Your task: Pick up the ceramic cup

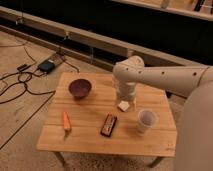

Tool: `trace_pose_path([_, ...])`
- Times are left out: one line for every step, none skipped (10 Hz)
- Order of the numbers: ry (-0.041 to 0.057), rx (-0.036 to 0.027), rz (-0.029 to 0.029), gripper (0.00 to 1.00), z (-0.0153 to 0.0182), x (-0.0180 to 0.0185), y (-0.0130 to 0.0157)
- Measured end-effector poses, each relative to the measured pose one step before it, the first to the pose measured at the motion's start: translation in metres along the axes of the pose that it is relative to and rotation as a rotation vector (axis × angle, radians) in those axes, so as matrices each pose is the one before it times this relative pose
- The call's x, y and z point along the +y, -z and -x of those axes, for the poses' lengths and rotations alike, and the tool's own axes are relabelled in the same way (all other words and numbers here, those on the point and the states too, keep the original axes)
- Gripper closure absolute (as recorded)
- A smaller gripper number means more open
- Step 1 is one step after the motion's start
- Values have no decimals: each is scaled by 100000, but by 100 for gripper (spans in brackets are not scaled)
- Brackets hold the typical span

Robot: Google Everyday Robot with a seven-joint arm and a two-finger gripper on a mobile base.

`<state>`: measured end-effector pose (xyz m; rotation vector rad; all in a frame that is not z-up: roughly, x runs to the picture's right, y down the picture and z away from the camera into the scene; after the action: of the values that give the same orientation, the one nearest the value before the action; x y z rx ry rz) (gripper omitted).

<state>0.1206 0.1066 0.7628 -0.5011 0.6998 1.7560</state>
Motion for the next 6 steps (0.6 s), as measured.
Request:
trace_pose_path([-2208, 822, 57, 35, 160, -1256, -212])
trace_pose_path([-1613, 606, 21, 35, 61, -926, -145])
trace_pose_path([-1566, 720, 42, 35, 4, -887, -180])
trace_pose_path([-1419, 824, -96, 35, -44, -845, -264])
trace_pose_path([-966, 950, -75, 35, -117, -547, -338])
trace_pose_path([-795, 1001, -13, 35, -111, -398, -400])
